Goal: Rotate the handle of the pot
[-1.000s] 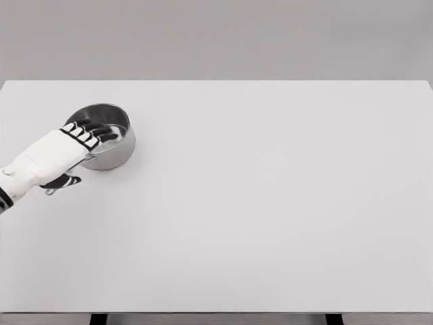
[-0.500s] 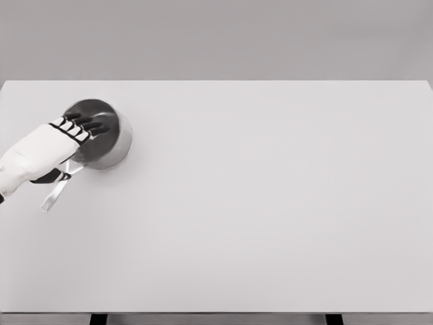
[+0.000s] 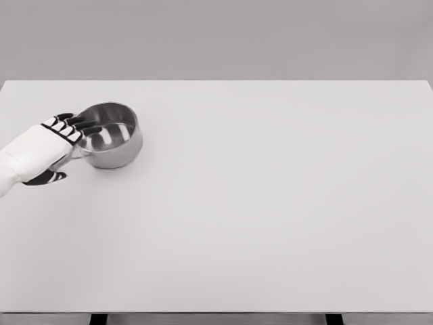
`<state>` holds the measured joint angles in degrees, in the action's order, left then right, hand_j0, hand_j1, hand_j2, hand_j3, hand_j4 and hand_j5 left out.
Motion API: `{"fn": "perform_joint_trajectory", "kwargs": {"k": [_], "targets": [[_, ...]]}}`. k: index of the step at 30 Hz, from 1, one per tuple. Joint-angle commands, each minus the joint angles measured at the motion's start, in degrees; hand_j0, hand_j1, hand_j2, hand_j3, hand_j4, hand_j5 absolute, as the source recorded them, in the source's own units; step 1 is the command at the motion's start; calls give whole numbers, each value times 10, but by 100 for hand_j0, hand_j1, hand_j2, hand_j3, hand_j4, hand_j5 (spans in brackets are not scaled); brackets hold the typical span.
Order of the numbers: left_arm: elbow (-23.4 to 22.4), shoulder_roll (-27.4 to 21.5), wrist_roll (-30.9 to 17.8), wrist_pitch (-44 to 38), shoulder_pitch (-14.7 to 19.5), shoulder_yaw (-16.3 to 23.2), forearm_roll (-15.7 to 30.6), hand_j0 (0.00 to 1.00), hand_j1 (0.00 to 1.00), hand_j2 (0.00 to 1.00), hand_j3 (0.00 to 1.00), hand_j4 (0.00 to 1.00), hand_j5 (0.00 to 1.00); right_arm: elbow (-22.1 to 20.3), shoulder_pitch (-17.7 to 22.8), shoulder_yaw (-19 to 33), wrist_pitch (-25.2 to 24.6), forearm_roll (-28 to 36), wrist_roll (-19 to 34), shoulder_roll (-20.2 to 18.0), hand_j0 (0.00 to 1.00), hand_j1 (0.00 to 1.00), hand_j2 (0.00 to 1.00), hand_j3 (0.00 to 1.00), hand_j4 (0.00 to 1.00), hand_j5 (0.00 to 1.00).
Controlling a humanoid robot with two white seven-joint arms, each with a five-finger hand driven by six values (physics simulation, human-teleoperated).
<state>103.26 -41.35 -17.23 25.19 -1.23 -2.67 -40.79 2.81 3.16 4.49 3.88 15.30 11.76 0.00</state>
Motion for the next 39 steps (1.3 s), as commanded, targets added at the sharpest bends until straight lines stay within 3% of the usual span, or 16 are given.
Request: {"fn": "perform_joint_trajectory", "kwargs": {"k": [1, 3, 10, 14, 26, 39], "targets": [[0, 0, 2, 9, 0, -16, 11, 100, 100, 100, 100, 100, 100, 0, 0, 0, 0, 0, 0, 0, 100, 100, 100, 100, 100, 100], [0, 0, 2, 32, 0, -35, 24, 100, 100, 100, 100, 100, 100, 0, 0, 0, 1, 0, 0, 0, 100, 100, 100, 100, 100, 100], [0, 1, 2, 55, -13, -26, 27, 100, 100, 100, 100, 100, 100, 0, 0, 0, 0, 0, 0, 0, 100, 100, 100, 100, 100, 100], [-1, 7, 0, 45, -21, -19, -2, 100, 100, 100, 100, 100, 100, 0, 0, 0, 0, 0, 0, 0, 100, 100, 100, 100, 100, 100], [-16, 14, 0, -35, -13, 2, -15, 100, 100, 100, 100, 100, 100, 0, 0, 0, 0, 0, 0, 0, 100, 100, 100, 100, 100, 100], [-52, 14, 0, -44, 19, 3, -15, 100, 100, 100, 100, 100, 100, 0, 0, 0, 1, 0, 0, 0, 100, 100, 100, 100, 100, 100]]}}
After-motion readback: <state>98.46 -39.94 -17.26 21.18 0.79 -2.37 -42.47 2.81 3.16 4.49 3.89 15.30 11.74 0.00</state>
